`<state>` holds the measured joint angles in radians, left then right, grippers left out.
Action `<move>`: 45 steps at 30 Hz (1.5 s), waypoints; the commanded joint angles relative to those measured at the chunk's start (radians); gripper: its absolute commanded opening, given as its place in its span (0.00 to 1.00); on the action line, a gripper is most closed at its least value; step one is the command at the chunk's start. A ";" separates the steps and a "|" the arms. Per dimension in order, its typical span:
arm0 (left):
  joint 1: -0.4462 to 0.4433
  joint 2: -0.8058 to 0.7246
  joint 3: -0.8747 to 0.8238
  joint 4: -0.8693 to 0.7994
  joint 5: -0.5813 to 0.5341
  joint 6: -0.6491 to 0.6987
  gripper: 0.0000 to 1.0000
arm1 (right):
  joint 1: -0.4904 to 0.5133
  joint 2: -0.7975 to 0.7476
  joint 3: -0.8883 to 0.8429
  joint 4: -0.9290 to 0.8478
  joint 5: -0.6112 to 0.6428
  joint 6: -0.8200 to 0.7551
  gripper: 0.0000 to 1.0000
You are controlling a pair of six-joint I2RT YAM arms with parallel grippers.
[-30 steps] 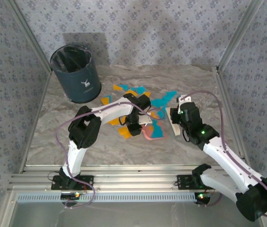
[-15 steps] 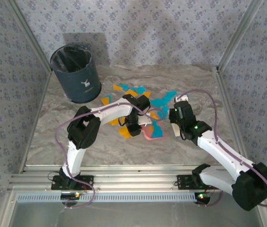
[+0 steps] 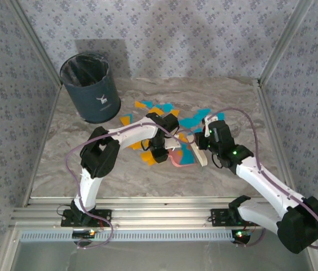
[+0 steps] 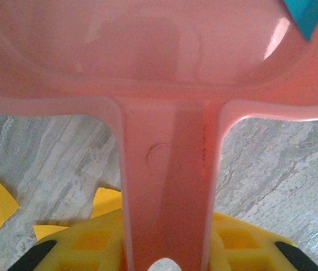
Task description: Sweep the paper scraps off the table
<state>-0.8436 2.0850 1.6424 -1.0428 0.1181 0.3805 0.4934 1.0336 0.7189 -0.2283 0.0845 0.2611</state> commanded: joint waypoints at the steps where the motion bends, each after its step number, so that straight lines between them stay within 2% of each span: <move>1: 0.004 -0.002 0.012 -0.017 -0.027 -0.023 0.00 | 0.005 -0.026 0.034 -0.011 -0.072 -0.017 0.00; 7: 0.004 -0.008 0.009 -0.013 -0.031 -0.026 0.00 | 0.007 -0.046 0.034 -0.016 -0.062 -0.024 0.00; 15: 0.006 -0.036 -0.014 0.016 -0.051 -0.029 0.00 | 0.006 -0.088 0.038 -0.074 0.093 -0.011 0.00; 25: 0.024 -0.157 -0.120 0.114 -0.075 -0.048 0.00 | 0.002 -0.209 0.031 -0.085 0.179 0.029 0.00; 31: 0.091 -0.262 -0.162 0.162 0.024 -0.132 0.00 | -0.007 -0.238 0.030 -0.135 0.268 0.050 0.00; 45: 0.241 -0.388 -0.145 0.237 0.234 -0.295 0.00 | -0.034 -0.193 0.021 -0.115 0.216 0.050 0.00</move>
<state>-0.6357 1.7447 1.4734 -0.8463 0.2691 0.1535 0.4664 0.8356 0.7189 -0.3603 0.3069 0.2928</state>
